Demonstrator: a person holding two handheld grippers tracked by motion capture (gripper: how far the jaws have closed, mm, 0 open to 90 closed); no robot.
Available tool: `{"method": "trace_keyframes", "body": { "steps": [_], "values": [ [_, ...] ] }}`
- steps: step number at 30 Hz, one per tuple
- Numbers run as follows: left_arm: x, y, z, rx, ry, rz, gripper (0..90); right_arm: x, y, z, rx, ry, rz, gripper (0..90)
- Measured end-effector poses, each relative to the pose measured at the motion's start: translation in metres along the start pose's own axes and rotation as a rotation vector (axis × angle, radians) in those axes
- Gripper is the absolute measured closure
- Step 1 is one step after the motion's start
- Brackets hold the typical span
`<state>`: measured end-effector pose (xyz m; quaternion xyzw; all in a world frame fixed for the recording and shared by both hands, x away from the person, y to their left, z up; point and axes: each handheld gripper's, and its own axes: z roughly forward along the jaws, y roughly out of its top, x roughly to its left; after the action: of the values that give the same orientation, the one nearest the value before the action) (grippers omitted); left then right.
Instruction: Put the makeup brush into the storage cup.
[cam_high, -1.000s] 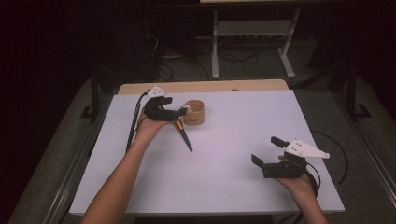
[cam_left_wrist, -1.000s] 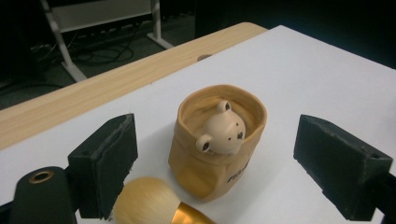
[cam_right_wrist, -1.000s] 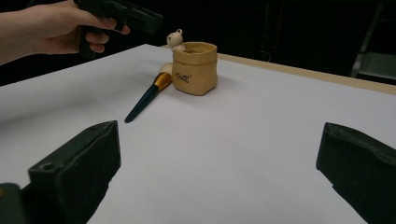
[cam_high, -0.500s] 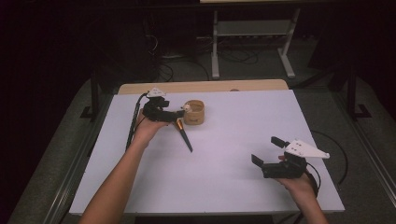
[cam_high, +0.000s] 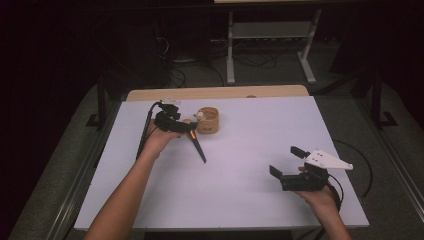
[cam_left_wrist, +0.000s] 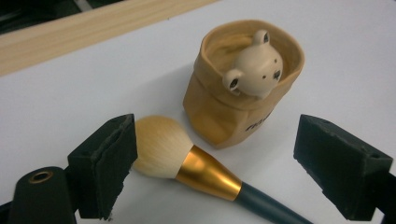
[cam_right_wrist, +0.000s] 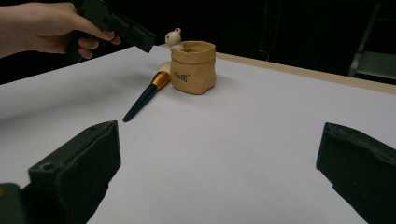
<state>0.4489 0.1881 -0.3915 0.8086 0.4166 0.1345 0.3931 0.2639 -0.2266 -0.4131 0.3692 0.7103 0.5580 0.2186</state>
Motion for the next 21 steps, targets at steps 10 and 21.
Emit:
{"method": "trace_keyframes", "body": {
  "steps": [10,21],
  "values": [
    [-0.004,-0.002,0.009,0.088,0.026,-0.017,13.0,0.0,0.0,0.0,0.003,-0.002,0.001,0.0],
    [-0.006,-0.004,0.018,0.179,0.045,-0.041,13.1,0.0,0.0,0.001,0.004,-0.006,-0.001,0.0]
  ]
}}
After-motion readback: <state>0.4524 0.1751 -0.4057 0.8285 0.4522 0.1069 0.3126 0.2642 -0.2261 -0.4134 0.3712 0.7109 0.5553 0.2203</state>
